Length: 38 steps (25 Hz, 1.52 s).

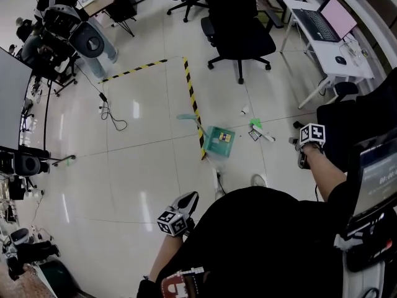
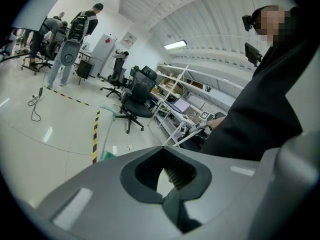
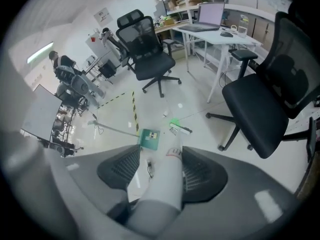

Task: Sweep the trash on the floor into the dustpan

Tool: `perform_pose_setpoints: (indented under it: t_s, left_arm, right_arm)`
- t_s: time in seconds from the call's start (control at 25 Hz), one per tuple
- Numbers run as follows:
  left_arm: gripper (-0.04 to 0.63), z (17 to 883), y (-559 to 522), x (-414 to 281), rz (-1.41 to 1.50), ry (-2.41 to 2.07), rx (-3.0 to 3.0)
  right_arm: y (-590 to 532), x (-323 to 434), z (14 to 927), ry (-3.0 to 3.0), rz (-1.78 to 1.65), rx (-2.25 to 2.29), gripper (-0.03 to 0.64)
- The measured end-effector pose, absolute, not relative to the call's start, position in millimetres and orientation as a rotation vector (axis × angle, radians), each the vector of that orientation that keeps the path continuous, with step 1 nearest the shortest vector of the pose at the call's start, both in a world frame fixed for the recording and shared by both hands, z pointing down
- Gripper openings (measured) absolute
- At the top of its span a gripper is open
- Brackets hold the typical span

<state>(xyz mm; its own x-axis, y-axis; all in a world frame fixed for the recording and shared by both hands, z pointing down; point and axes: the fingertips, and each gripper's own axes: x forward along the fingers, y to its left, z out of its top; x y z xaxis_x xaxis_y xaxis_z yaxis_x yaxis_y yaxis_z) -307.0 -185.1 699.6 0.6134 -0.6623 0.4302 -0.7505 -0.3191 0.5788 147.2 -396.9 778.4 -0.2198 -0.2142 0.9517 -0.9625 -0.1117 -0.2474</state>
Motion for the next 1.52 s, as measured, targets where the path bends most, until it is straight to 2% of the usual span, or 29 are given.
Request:
perform_pose_setpoints:
  t_s: [0.24,0.56,1.04,1.52]
  left_arm:
    - [0.002,709,-159,-355,0.124,-1.14,2.018]
    - [0.002,712,-160,-382,0.085,-1.13,2.034]
    - [0.002,708,-174,-391,0.075,-1.105,2.078]
    - [0.002,708,-152,-396,0.085,-1.118,2.063]
  right_arm:
    - [-386,89,785,-1.438,1.401,1.334,0.262]
    - [-390,49,768,-1.474,1.622,1.401,0.261]
    - [-401,95,728,-1.563,1.591,1.489,0.255]
    - [-393,120,731,-1.471,1.379,1.495,0.253]
